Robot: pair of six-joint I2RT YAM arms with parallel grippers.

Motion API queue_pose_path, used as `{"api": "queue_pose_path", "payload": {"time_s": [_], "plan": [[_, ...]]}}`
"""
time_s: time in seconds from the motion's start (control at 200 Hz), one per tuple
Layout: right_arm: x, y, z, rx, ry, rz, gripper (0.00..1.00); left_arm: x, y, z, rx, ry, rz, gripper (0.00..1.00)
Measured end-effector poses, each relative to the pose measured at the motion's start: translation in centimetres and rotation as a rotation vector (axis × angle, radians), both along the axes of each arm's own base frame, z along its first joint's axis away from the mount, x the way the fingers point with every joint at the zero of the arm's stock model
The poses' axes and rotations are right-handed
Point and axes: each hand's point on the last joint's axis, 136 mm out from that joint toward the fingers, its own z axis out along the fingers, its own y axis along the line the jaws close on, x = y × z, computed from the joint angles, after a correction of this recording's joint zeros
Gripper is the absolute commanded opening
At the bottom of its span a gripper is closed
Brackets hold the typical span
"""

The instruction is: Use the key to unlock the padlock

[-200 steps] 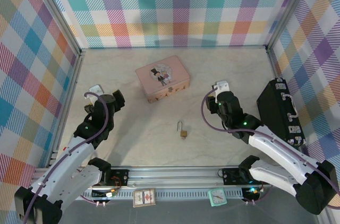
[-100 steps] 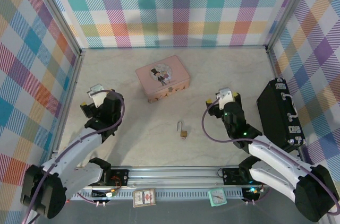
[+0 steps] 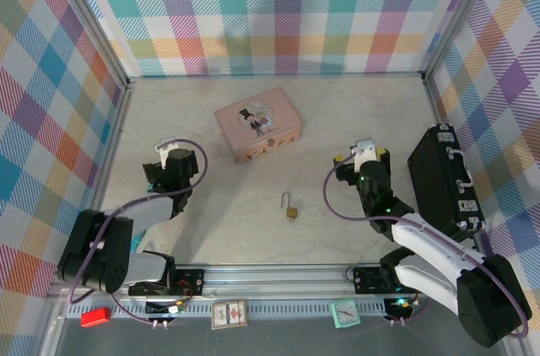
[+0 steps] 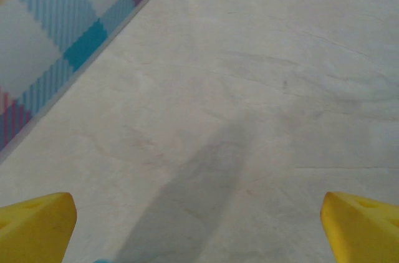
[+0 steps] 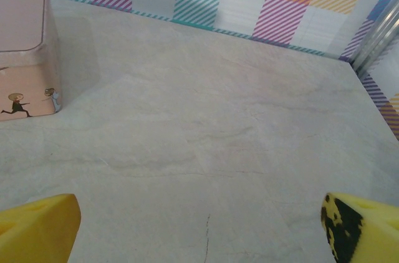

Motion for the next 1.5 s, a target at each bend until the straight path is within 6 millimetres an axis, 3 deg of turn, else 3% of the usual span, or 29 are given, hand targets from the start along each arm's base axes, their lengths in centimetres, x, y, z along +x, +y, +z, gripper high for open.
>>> {"api": "queue_pose_path", "payload": {"time_s": [0.16, 0.305, 0.44, 0.7, 0.865, 1.155, 1.5], "plan": [[0.7, -1.2, -1.3, 0.000, 0.019, -0.037, 0.99, 1.6, -1.0, -1.3, -0.036, -0.055, -0.100, 1.00], [1.9, -2.4, -3.4, 0.003, 0.063, -0.068, 1.00, 2.6, -2.0, -4.3, -0.074, -0.006, -0.202, 1.00], [3.0, -3.6, -5.6, 0.029, 0.109, -0.089, 0.99, 3.6, -2.4, -3.6, -0.114, -0.031, -0.252, 1.00], [5.5, -4.9, -6.8, 0.098, 0.091, -0.044, 0.99, 4.1, -3.1, -3.1, -0.139, -0.054, -0.296, 1.00], [6.4, -6.3, -9.1, 0.169, 0.137, -0.051, 0.99, 4.1, -3.2, -3.1, -0.140, -0.054, -0.298, 1.00], [7.4, -5.7, -7.8, 0.217, 0.102, -0.022, 0.99, 4.1, -3.2, -3.1, -0.140, -0.055, -0.298, 1.00], [7.5, -5.8, -7.8, 0.227, 0.100, -0.027, 0.99, 4.1, -3.2, -3.0, -0.140, -0.057, -0.298, 1.00]]}}
